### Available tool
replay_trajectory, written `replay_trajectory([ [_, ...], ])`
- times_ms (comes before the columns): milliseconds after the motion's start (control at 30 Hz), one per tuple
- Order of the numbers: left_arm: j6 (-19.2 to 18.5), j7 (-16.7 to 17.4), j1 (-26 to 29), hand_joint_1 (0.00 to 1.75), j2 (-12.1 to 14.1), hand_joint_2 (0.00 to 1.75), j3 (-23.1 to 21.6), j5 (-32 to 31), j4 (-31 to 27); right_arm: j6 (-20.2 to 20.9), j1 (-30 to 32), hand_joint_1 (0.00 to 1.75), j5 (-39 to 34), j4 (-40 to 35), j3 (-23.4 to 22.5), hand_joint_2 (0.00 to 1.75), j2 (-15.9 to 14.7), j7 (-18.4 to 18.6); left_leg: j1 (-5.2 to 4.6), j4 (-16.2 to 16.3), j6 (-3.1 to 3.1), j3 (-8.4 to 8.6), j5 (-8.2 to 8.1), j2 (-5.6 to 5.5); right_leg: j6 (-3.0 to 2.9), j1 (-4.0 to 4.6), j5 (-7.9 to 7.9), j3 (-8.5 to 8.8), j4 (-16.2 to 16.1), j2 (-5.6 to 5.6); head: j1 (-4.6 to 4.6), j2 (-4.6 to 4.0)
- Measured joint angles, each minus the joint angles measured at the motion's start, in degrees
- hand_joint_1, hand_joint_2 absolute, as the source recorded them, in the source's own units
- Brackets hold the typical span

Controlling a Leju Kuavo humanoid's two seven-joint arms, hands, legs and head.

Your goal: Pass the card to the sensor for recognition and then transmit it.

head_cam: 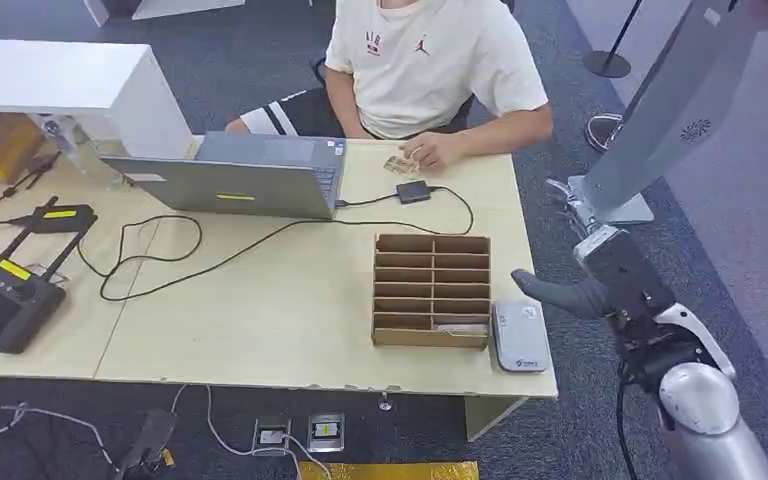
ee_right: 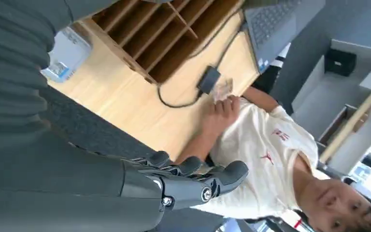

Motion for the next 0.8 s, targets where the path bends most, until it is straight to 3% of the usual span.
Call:
replay_trajectory([
  [467, 0.1, 0.1, 0.4, 0.00, -1.0, 0.00, 0.0, -0.3, 0.4, -1.3, 5.0, 0.00, 3.1, 2.8, 3.0, 1.75, -0.3, 1.2, 0.00, 0.0, 0.00, 0.01, 0.00, 0.00, 0.00, 0.00, 0.00, -0.01, 0.0, 0.00, 0.00, 0.00],
  [800, 0.5, 1.8, 0.4, 0.00, -1.4, 0.00, 0.0, -1.2, 0.5, -5.8, 5.2, 0.00, 28.0, 6.0, 8.1, 1.75, -3.1, 3.7, 0.00, 0.0, 0.00, 0.01, 0.00, 0.00, 0.00, 0.00, 0.00, -0.01, 0.0, -0.01, 0.02, 0.00],
])
